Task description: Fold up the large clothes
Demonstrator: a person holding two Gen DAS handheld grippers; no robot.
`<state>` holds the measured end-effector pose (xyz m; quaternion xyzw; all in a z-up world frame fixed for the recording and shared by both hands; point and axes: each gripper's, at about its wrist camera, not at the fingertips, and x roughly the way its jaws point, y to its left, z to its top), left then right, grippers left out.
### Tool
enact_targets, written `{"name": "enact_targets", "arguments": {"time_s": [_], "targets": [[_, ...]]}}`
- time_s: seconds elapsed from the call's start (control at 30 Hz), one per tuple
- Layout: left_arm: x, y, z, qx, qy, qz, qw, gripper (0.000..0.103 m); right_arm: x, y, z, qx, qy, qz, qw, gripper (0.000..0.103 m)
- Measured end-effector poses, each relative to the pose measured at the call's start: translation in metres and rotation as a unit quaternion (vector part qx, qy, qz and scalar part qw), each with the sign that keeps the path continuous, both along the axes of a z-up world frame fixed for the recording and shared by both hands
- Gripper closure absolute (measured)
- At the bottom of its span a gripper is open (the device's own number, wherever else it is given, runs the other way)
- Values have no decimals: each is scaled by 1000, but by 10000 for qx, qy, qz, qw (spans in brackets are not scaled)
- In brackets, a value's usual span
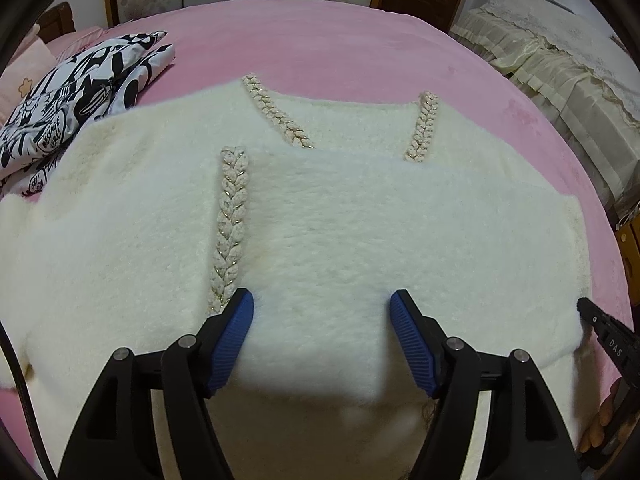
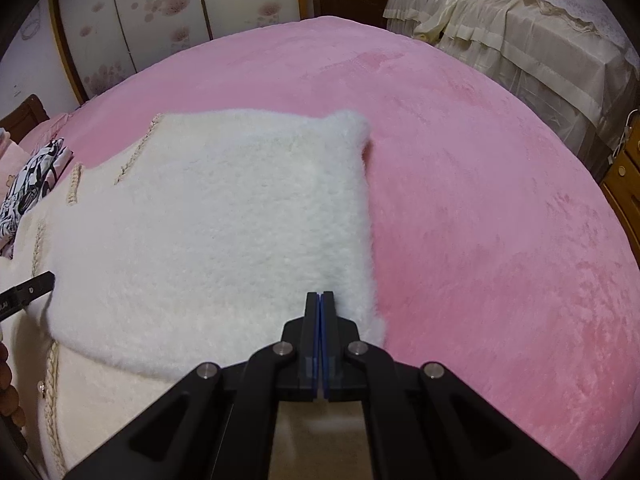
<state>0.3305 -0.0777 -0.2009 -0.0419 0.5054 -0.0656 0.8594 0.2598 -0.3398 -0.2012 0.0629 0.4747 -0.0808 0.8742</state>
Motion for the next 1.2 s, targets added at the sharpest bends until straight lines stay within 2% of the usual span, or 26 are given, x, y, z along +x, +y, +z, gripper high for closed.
{"name": "enact_targets", "arguments": {"time_s": [0.13, 0.33, 0.5, 0.57, 0.73, 0.8, 0.93, 1.0, 1.07, 1.2], "targets": [[2, -4, 1, 78, 65, -55, 9999, 28, 3, 5, 2, -97, 146, -120, 9998, 101], [-1, -3, 9, -33, 279, -149, 9995, 28, 6, 5, 7, 36, 408, -288, 9987, 100], [-25, -3, 28, -258, 335, -349, 9985, 27, -8, 12, 20, 256, 539, -261, 9979, 99], [-39, -5, 38, -331, 370, -515, 9974, 21, -17, 17, 26, 391, 514, -223, 9977, 99], [-77, -10, 62, -379, 353, -791, 9955, 20, -49, 40, 49, 494, 384, -51, 9980, 98], [-93, -9, 73, -440, 349, -837, 9949, 20, -63, 48, 59, 577, 313, 27, 9978, 96], [-121, 2, 95, -428, 207, -740, 9961, 20, -87, 68, 76, 707, 181, 196, 9971, 84], [-135, 13, 105, -519, 171, -672, 9962, 20, -100, 79, 86, 743, 95, 320, 9967, 76], [-149, 25, 116, -647, 168, -614, 9959, 20, -111, 92, 96, 732, -23, 455, 9963, 72], [-172, 54, 137, -649, 43, -519, 9965, 20, -131, 123, 117, 670, -200, 775, 9945, 71]]}}
